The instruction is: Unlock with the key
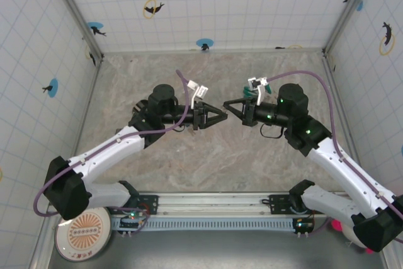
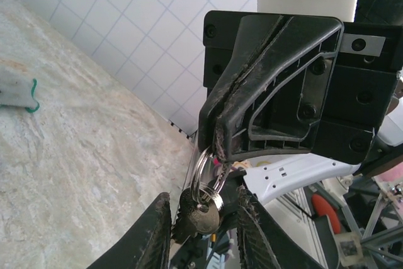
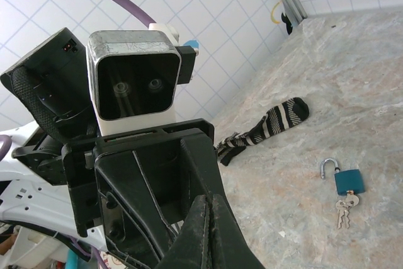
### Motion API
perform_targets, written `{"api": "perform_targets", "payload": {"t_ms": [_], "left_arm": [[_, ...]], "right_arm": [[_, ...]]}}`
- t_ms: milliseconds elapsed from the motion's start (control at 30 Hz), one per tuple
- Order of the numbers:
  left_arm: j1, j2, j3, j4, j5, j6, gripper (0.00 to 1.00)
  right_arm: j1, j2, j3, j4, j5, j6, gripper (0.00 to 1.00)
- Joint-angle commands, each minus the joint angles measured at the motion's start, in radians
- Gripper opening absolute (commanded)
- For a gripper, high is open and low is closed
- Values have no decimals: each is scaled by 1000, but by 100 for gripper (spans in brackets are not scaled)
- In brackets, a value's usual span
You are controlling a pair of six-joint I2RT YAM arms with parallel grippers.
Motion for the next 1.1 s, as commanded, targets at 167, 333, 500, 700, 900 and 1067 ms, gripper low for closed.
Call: {"api": "perform_targets", "payload": {"t_ms": [167,333,500,700,900,1067], "left_arm": [[1,-27,44,-73,-19,63,17],[1,-21,47,-91,-19,70,11],[1,-18,46,-115,-27,80,11],[1,-21,31,-128,-29,82,13],[1,-30,18,-128,-29,81,10],[1,-32,17,-142,-35,86,7]], "right_arm": [[4,4,-9,5,-2,-24,0],[3,0,-15,4,0,-24,0],[4,-12,-18,-1,8,-27,0],[-6,-28,-17,3,38,-26,0],[-8,-26,-21,11,40,-20,0],[-13,-30,-23,13,49,-18,0]]}}
